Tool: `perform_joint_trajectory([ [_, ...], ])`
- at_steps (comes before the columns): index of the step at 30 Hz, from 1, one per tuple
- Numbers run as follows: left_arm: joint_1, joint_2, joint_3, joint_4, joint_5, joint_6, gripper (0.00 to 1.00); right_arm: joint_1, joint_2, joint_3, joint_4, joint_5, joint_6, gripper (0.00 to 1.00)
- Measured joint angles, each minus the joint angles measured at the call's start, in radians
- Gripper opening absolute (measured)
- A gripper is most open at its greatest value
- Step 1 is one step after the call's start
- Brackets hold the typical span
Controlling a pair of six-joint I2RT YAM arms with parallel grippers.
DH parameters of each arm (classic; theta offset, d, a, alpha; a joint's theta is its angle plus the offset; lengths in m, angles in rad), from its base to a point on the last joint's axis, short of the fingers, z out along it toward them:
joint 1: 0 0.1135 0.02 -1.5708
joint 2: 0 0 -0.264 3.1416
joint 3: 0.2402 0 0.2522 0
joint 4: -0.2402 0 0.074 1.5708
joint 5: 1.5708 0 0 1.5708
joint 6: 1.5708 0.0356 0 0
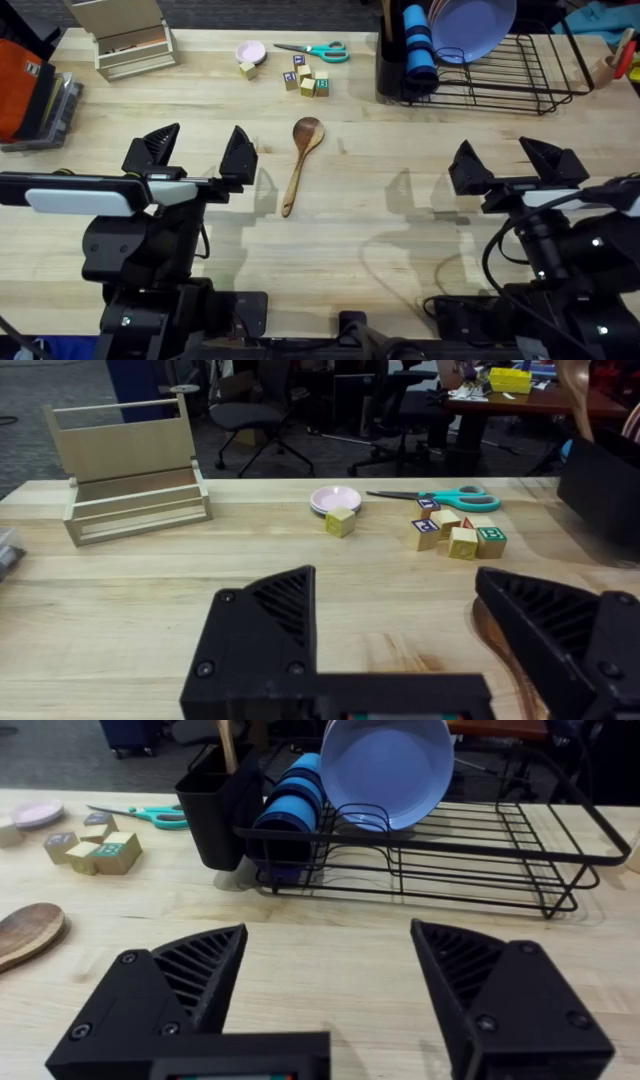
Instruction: Pick up the spoon on the table one by one and put them onto the rack
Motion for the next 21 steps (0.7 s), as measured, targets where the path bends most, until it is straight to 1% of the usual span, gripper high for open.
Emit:
perform_joint_trajectory([
  [6, 0.0, 0.0, 0.0, -0.026, 0.0, 0.0, 0.993, 0.0, 0.0, 0.0, -0.005, 0.0, 0.0, 0.996],
  [11, 0.0, 0.0, 0.0, -0.025, 0.001, 0.0, 0.992, 0.0, 0.0, 0.0, -0.001, 0.004, 0.0, 0.996],
  [16, 0.0, 0.0, 0.001, -0.028, 0.024, -0.001, 0.993, -0.002, 0.0, 0.002, -0.008, 0.005, 0.0, 0.996],
  [19, 0.0, 0.001, 0.022, -0.093, 0.03, -0.001, 0.993, -0.002, 0.001, 0.018, -0.047, 0.008, 0.0, 0.996],
  [20, 0.0, 0.03, 0.096, -0.193, 0.032, -0.001, 0.993, -0.002, 0.001, 0.072, -0.164, 0.012, 0.0, 0.996],
  [21, 0.0, 0.049, 0.129, -0.221, 0.032, -0.001, 0.993, -0.002, 0.003, 0.092, -0.211, 0.014, 0.0, 0.996],
])
